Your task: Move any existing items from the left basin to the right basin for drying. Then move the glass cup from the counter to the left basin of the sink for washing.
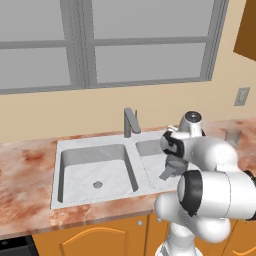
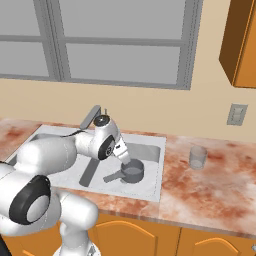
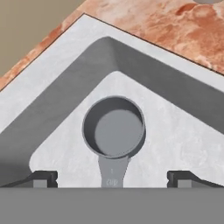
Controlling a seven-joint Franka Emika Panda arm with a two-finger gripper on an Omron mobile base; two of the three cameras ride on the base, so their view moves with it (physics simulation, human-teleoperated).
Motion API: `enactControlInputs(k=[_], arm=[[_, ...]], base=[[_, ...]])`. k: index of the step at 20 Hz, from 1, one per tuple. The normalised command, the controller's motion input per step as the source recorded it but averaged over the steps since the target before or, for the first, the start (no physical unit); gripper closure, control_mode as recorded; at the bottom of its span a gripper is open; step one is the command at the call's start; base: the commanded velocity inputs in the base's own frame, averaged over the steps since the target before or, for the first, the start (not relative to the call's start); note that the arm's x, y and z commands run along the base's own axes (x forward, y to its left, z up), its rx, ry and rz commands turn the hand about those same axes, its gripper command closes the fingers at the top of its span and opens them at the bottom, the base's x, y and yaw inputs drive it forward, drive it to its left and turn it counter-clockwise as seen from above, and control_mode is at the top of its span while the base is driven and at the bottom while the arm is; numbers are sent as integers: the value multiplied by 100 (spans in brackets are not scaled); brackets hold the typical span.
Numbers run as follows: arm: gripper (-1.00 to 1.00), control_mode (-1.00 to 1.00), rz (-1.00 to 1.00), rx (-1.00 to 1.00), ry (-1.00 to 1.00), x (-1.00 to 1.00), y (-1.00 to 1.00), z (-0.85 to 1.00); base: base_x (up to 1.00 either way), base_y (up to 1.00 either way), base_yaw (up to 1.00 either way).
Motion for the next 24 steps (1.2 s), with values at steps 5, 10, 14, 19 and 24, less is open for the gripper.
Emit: enactControlInputs(k=[5,10,14,19,24], arm=[[-100,-100,0,-4,4,-9,-26,49],[-100,-100,0,-2,0,-19,-40,32],[-100,-100,0,-1,0,-18,-45,22],[-100,-100,0,-1,0,-5,-50,17],[-100,-100,0,-1,0,0,-53,20]], base=[[0,0,0],[0,0,0],[0,0,0],[0,0,0],[0,0,0]])
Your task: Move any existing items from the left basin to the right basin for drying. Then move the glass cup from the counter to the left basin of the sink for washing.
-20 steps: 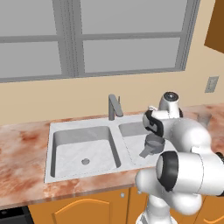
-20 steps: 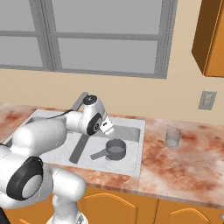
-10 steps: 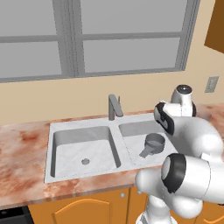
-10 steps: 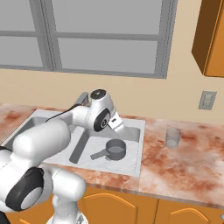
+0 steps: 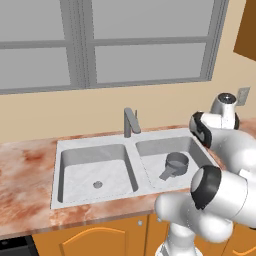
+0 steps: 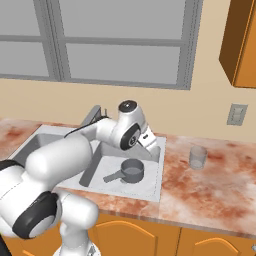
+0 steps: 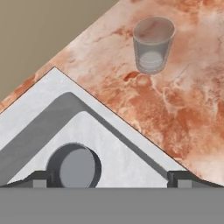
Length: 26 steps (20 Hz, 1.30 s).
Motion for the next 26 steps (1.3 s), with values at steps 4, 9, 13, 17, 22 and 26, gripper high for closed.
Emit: enactControlInputs(k=[4,9,13,17,22,26], arm=[[-100,-100,0,-2,0,0,-52,23],[-100,-100,0,0,0,0,-52,15],[-100,-100,0,0,0,0,-52,15],[-100,-100,0,0,0,0,-47,12],[-100,-100,0,0,0,1,-31,1],[-100,-100,1,-1,0,18,-1,-7]], base=[[0,0,0],[0,0,0],[0,0,0],[0,0,0],[0,0,0],[0,0,0]])
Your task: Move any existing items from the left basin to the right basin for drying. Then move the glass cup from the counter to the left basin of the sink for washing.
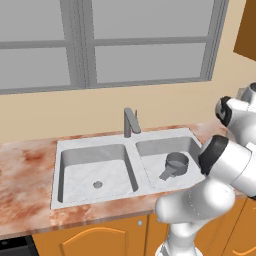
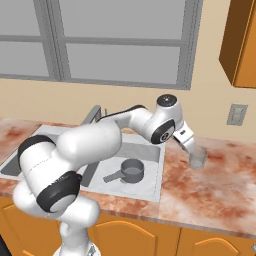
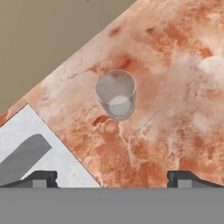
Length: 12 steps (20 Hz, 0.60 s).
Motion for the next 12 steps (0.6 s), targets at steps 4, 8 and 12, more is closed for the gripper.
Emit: enactControlInputs(k=[4,8,12], arm=[[-100,-100,2,0,3,28,-2,-6],[-100,-100,0,0,0,10,-14,-5],[-100,-100,0,0,0,13,-15,-5]], base=[[0,0,0],[0,0,0],[0,0,0]])
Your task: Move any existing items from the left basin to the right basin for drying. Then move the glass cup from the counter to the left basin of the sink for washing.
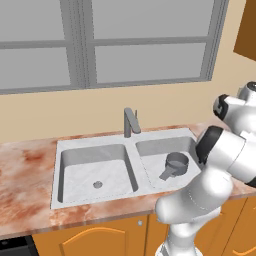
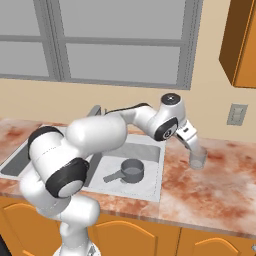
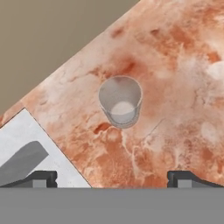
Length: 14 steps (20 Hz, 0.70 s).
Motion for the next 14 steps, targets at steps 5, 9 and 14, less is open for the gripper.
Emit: enactControlInputs(k=[5,9,14], arm=[[-100,-100,1,0,1,13,-15,-11],[-100,-100,1,0,2,7,-15,-13],[-100,-100,1,0,6,13,-2,-13]], base=[[0,0,0],[0,0,0],[0,0,0]])
